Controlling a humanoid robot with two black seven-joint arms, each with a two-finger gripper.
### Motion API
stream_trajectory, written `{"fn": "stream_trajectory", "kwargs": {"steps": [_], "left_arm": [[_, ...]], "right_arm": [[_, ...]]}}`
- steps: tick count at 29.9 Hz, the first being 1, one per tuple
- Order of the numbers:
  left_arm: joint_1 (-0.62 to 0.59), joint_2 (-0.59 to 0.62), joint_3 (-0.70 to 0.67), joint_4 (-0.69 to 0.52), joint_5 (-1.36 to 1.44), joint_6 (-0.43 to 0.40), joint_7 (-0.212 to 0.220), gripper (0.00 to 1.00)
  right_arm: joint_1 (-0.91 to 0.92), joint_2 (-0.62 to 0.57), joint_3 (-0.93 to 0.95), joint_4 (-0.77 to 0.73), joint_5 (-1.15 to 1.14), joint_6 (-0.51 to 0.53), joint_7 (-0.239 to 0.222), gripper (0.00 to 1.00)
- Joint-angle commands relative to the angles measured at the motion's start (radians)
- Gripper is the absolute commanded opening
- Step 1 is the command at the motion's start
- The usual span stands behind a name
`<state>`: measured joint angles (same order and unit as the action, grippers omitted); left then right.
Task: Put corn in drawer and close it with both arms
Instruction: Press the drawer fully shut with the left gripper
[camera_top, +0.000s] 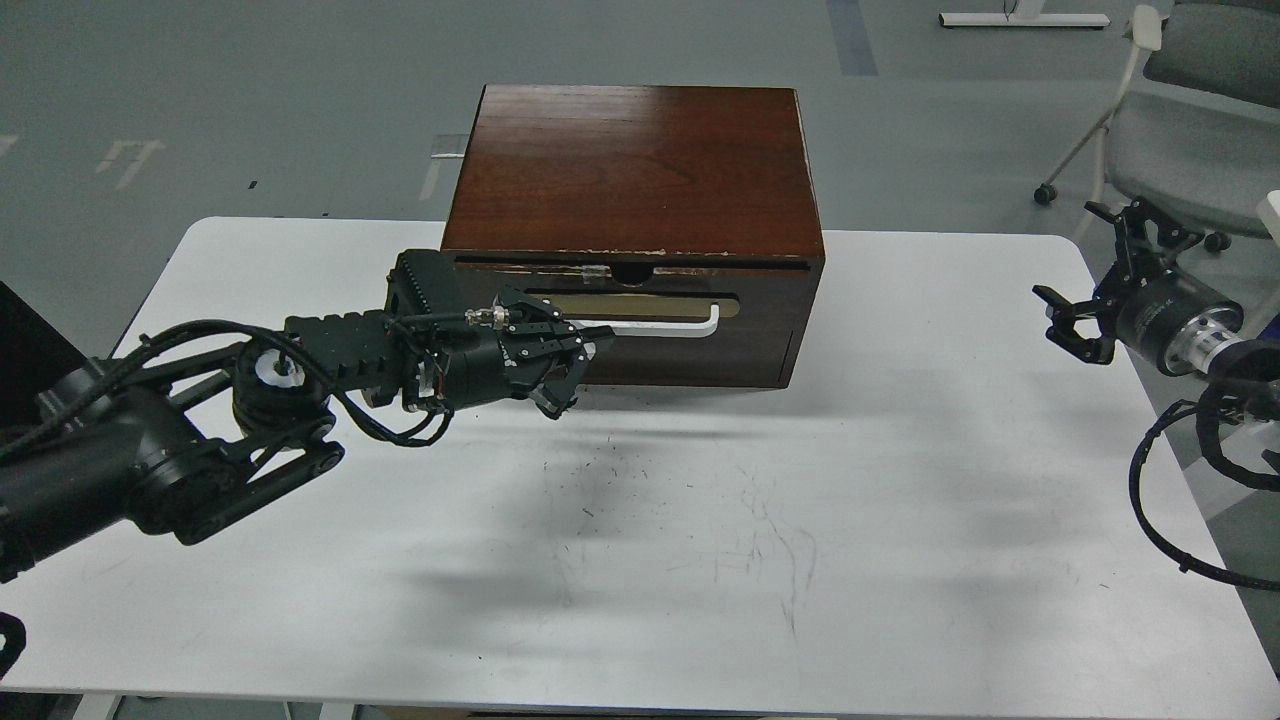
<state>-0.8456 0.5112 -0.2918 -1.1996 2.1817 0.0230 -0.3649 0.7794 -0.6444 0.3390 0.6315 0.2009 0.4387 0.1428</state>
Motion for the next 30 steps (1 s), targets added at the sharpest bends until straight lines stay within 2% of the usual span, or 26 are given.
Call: {"fn": "stream_trajectory", "kwargs": {"steps": [1,23,27,30], "left_arm": [[0.0,0.001,0.0,0.002,0.0,0.0,0.001,0.0],[-0.007,-0.04,-0.006,0.058,0.0,0.006,0.009,0.0],[-0.006,-0.016,-0.006,0.025,-0.011,0.012,-0.029,0.0],[-0.006,0.039,-0.004,-0.056,-0.098,0.009,-0.124,0.0]], "right_arm": [[0.0,0.0,0.0,0.001,0.0,0.0,0.0,0.98],[0.0,-0.003,0.002,0.001,0.0,0.002,0.0,0.99],[-0.002,-0.003,0.0,0.001,0.0,0.002,0.0,0.99],[0.0,-0.003,0.0,0.001,0.0,0.002,0.0,0.99]]}}
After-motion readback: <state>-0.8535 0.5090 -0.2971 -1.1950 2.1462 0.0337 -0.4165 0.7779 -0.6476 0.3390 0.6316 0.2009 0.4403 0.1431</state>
